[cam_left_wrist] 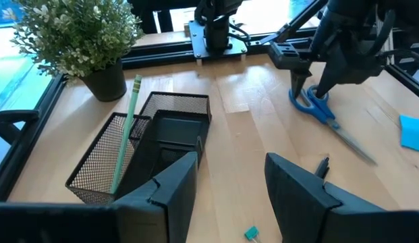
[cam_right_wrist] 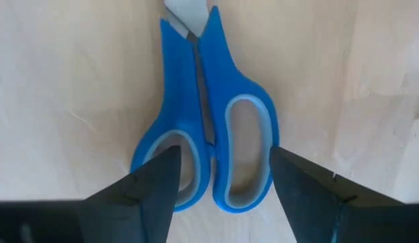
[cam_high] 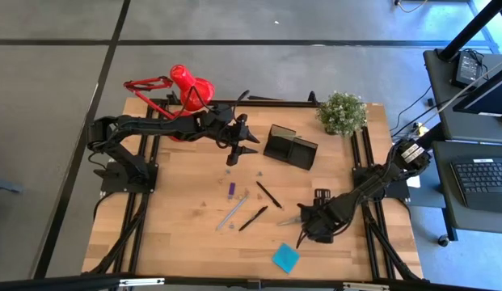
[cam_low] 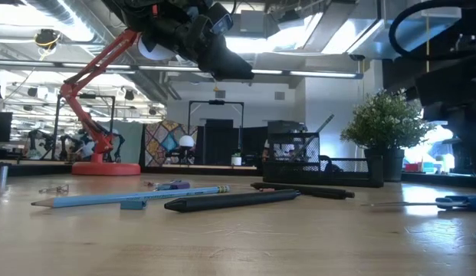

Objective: Pick and place office supplies into organizer
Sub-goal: Put the blue scissor into the black desk organizer

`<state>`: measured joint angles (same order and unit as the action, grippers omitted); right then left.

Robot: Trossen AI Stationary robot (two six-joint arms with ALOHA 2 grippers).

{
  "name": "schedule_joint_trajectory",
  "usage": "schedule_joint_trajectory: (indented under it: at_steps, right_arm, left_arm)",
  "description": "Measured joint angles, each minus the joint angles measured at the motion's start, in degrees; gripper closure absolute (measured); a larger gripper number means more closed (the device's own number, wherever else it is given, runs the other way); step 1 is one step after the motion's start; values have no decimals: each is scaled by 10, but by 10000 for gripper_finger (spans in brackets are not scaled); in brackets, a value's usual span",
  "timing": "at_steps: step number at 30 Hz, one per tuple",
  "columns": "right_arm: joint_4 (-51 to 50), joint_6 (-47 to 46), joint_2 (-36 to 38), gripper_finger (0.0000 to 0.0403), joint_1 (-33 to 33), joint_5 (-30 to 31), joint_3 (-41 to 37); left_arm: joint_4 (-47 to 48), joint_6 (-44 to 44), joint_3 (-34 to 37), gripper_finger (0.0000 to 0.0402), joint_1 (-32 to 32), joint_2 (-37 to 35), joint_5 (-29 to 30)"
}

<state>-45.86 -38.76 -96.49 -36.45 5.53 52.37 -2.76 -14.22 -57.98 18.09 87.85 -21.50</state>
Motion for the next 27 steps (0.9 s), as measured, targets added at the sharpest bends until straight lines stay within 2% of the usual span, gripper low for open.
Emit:
schedule_joint_trajectory:
  at_steps: [27]
  right_arm:
    - [8,-45,1,173,-1,8,2]
  left_arm:
    - [0,0,0,233,0,0,3]
